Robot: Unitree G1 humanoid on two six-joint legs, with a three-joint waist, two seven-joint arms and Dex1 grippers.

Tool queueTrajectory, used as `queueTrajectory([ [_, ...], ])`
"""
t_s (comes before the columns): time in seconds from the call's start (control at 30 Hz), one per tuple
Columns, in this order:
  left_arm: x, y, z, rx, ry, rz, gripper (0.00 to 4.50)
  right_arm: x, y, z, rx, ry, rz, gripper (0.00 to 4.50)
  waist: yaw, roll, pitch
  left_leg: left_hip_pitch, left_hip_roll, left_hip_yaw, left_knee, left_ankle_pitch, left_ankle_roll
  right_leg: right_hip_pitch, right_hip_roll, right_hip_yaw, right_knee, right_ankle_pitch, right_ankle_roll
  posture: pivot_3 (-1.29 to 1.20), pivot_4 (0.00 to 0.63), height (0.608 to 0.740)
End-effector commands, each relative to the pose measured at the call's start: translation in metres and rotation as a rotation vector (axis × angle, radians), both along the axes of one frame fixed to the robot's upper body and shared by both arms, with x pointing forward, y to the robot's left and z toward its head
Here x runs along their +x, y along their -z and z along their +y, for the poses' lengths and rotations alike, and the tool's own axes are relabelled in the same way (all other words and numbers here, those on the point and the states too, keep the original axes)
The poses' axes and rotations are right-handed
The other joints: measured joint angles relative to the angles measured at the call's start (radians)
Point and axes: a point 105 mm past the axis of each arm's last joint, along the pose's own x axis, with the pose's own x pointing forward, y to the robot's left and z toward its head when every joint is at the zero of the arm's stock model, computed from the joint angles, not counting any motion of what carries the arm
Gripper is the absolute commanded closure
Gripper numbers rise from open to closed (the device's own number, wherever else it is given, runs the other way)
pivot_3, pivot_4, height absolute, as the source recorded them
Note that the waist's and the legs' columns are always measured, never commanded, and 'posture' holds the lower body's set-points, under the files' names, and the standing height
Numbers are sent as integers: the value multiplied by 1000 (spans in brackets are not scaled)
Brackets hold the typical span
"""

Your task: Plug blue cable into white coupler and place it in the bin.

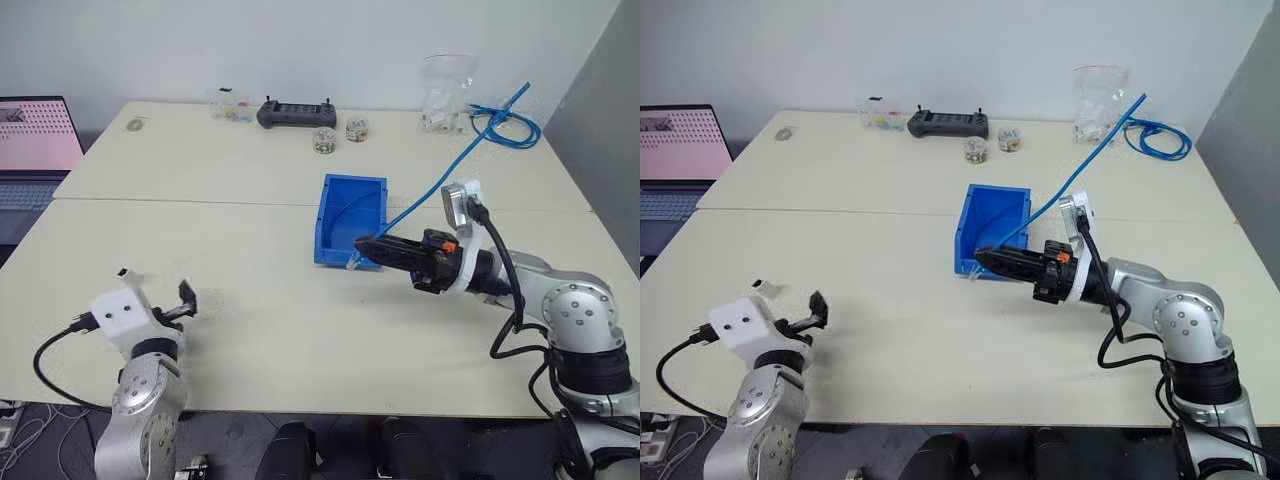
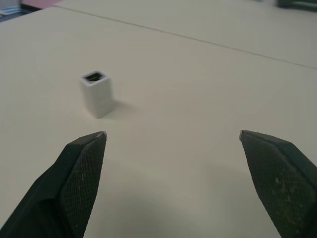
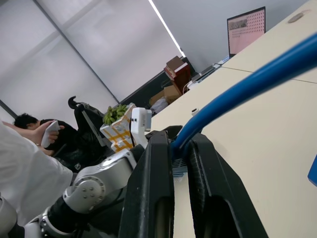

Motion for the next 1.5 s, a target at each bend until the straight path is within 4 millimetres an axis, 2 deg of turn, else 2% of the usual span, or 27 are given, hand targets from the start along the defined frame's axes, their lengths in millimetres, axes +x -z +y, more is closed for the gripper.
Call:
queueTrajectory([
  [0.03, 7, -10, 24, 15, -142, -45, 0, -2, -10, 2, 9, -22, -46, 4393, 0, 0, 0, 0, 0, 0, 0, 0, 0, 0, 0, 0, 0, 0, 0, 0, 150, 740],
  [0.2, 22, -10, 36, -6, -213, -42, 0, -1, -12, 2, 6, -23, -52, 4393, -1, 0, 0, 0, 0, 0, 0, 0, 0, 0, 0, 0, 0, 0, 0, 0, 150, 740],
  [0.47, 35, -4, 55, -39, -291, 12, 0, -1, -13, 1, 0, -20, -55, 4394, -2, -1, 0, 0, 0, 0, 0, 0, 0, 0, 0, -1, 2, 1, 0, 0, 150, 740],
  [0.73, 44, -4, 58, -52, -302, 18, 0, -1, -13, 0, -3, -21, -57, 4401, -1, -1, -1, 0, 0, -1, 0, 0, 0, 0, 0, -1, 2, 1, 1, 0, 150, 740],
  [0.8, 47, -4, 59, -50, -300, 21, 358, -2, -13, 0, -2, -22, -57, 4402, -1, -1, -1, 0, 0, -1, 0, 0, 0, 0, 0, -1, 2, 1, 1, 0, 150, 740],
  [0.83, 47, -4, 60, -49, -300, 22, 389, -2, -13, 0, -2, -22, -57, 4402, -2, -1, -1, 0, 0, -1, 0, 0, 0, 0, 0, -1, 2, 1, 1, 0, 150, 740],
  [0.87, 48, -4, 60, -50, -297, 25, 784, -2, -13, 0, -3, -22, -57, 4402, -2, -1, -1, 0, 0, -1, 0, 0, 0, 0, 0, -1, 2, 1, 1, 0, 150, 740],
  [1.13, 50, -2, 63, -48, -307, 36, 2303, -2, -13, -1, -5, -18, -54, 4404, -2, -1, -1, 0, 0, -1, 1, 0, 0, 0, 0, -1, 2, 1, 1, 0, 150, 740],
  [1.17, 49, -1, 63, -48, -308, 40, 2624, -2, -13, -1, -5, -17, -54, 4404, -2, -1, -1, 0, 0, -1, 1, 0, 0, 0, 0, -1, 2, 1, 1, 0, 150, 740],
  [1.3, 47, 4, 61, -53, -304, 55, 3447, -2, -13, -1, -4, -15, -55, 4405, -2, -1, -1, 0, 0, -1, 1, 0, 0, 0, 0, -1, 2, 1, 1, 0, 150, 740],
  [1.33, 47, 5, 61, -55, -304, 58, 3594, -2, -13, -1, -3, -14, -55, 4405, -2, -1, -1, 0, 0, -1, 1, 0, 0, 0, 0, -1, 2, 1, 1, 0, 150, 740],
  [1.43, 43, 8, 59, -40, -285, 72, 3613, -1, -12, -1, -6, -9, -57, 4406, -2, -1, -1, 0, 0, -1, 1, 0, 0, 0, 0, -1, 2, 1, 1, 0, 150, 740],
  [1.5, 42, 3, 53, 12, -217, 68, 3613, -1, -11, -2, -13, 1, -63, 4408, -4, -1, -1, 0, 0, -1, 1, 0, 0, 0, 0, -1, 2, 1, 1, 0, 150, 740],
])
